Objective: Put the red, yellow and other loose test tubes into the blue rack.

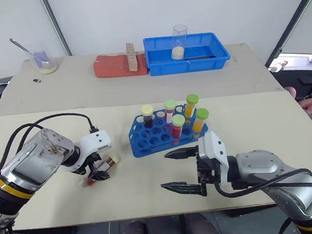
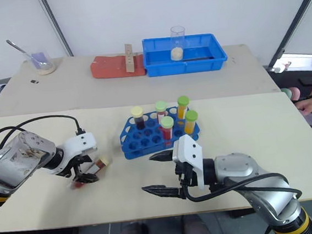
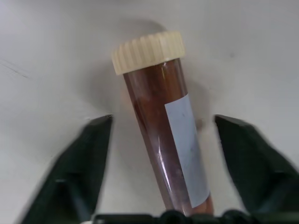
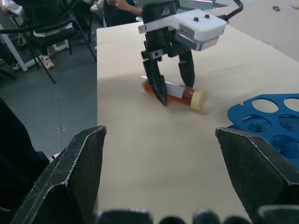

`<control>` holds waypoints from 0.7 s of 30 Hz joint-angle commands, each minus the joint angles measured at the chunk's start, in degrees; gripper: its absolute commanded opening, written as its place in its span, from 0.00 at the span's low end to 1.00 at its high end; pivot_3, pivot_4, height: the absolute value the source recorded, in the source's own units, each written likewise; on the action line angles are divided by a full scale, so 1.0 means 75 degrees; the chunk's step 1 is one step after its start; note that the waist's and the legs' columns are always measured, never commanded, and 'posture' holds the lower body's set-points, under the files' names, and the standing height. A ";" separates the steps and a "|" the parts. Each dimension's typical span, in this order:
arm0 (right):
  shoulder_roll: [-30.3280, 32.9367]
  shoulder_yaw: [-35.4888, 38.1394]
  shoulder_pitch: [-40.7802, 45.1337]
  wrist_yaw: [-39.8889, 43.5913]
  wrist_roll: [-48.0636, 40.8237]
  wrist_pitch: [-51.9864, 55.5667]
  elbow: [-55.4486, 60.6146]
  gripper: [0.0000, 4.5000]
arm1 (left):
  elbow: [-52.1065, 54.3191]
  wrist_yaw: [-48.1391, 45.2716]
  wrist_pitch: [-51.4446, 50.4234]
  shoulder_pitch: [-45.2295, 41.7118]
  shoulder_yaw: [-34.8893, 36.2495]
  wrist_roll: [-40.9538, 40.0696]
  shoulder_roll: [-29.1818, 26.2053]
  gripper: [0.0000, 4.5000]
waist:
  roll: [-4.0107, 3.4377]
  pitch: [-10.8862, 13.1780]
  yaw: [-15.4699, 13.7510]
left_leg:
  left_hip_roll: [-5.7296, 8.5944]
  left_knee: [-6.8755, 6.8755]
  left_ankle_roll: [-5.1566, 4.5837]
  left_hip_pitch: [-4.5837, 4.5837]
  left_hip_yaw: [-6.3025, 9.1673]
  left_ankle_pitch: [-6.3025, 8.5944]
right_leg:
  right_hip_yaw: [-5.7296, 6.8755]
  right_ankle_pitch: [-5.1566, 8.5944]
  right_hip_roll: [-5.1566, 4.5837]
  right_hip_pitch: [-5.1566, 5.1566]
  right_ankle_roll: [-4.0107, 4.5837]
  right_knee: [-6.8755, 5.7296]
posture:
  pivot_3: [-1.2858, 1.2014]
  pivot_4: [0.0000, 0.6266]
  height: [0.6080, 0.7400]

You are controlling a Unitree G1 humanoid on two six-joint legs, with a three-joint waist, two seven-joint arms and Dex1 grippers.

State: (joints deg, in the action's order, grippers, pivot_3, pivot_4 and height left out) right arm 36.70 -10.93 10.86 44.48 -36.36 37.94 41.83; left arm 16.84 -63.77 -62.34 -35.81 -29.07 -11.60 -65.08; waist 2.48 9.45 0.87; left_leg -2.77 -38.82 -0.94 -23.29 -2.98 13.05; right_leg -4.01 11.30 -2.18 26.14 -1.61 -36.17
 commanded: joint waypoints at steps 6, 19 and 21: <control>0.0025 0.0128 0.0062 -0.0105 -0.0232 0.0046 0.0324 0.92 | 0.0087 0.0419 0.0655 0.0435 0.0130 0.0516 0.0208 0.22 | -0.0003 -0.0004 -0.0031 | 0.0001 -0.0004 0.0000 0.0016 0.0002 -0.0001 | -0.0001 -0.0001 -0.0001 -0.0013 -0.0001 -0.0009 | 0.52 0.24 1.00; 0.1045 0.1067 -0.0507 0.0305 -0.0511 0.0046 0.0465 0.92 | -0.1086 -0.1047 0.2208 -0.0139 0.3472 -0.1972 0.1072 0.22 | 0.0003 -0.0003 -0.0088 | 0.0003 -0.0009 0.0003 -0.0012 0.0005 -0.0003 | 0.0004 -0.0004 -0.0003 -0.0005 0.0001 0.0006 | 0.52 0.24 1.00; 0.1272 0.1363 -0.0688 0.0372 -0.0495 -0.0042 0.0490 0.92 | -0.0931 -0.0673 0.1987 -0.0223 0.3919 -0.2474 0.1712 0.22 | 0.0004 -0.0006 -0.0080 | 0.0005 -0.0011 0.0002 -0.0016 0.0004 -0.0002 | 0.0002 -0.0007 -0.0005 -0.0007 -0.0006 0.0014 | 0.52 0.24 1.00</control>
State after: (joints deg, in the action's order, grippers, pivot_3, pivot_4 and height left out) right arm 45.05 -3.64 6.06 46.47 -39.08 38.32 43.37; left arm 8.22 -70.29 -46.75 -36.94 -3.15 -26.33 -54.60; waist 2.51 9.40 0.27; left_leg -2.72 -38.90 -0.95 -23.39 -2.95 13.05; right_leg -4.03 11.24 -2.22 26.07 -1.71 -36.06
